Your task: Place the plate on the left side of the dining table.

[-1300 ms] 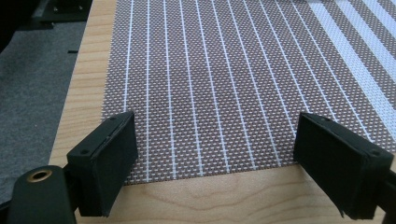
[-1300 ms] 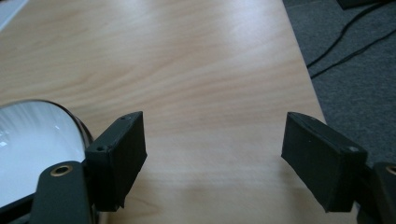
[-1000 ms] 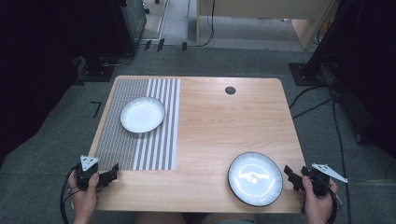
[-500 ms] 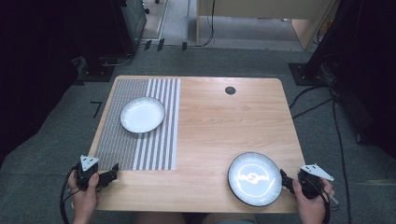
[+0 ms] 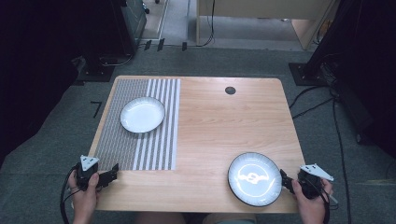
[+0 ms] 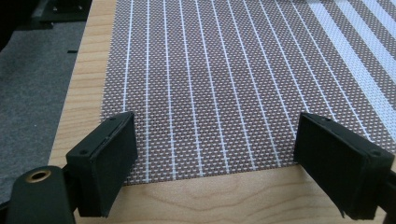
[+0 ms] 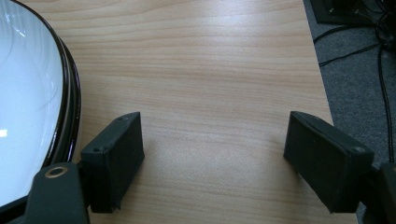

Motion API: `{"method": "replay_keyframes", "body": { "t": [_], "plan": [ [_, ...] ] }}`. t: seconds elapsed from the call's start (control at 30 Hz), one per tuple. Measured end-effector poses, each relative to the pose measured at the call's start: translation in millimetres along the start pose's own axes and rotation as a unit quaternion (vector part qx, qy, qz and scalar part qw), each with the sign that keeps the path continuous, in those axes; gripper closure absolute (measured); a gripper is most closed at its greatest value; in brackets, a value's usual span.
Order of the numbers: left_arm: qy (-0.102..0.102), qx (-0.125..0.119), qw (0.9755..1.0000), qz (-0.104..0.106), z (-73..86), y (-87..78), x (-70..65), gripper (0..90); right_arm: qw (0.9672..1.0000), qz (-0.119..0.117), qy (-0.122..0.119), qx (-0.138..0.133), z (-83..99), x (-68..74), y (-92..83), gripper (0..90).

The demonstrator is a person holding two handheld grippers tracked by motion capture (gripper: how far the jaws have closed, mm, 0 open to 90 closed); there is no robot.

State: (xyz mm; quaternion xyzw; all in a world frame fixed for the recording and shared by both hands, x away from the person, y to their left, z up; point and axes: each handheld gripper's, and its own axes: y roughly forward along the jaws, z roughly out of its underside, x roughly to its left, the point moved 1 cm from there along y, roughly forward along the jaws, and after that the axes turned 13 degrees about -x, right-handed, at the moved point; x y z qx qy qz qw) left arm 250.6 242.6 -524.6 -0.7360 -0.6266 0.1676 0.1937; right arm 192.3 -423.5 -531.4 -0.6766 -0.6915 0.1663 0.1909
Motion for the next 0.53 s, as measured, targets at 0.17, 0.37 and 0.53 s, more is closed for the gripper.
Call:
{"method": "replay_keyframes", "body": {
  "t": [0.17,0.37,0.53],
  "plan": [
    [0.0,0.0,1.0,-0.001,-0.1,0.1,-0.2,13.0,1.0,0.0,-0.001,0.0,0.0,-0.1,0.1,19.4],
    [0.0,0.0,1.0,-0.001,-0.1,0.1,-0.1,13.0,1.0,0.001,0.0,0.0,0.0,-0.2,0.2,18.8],
    [-0.005,-0.002,1.0,0.002,-0.1,-0.3,1.0,12.9,1.0,0.007,0.001,0.001,-0.1,-0.6,0.6,17.0]
  ]
}}
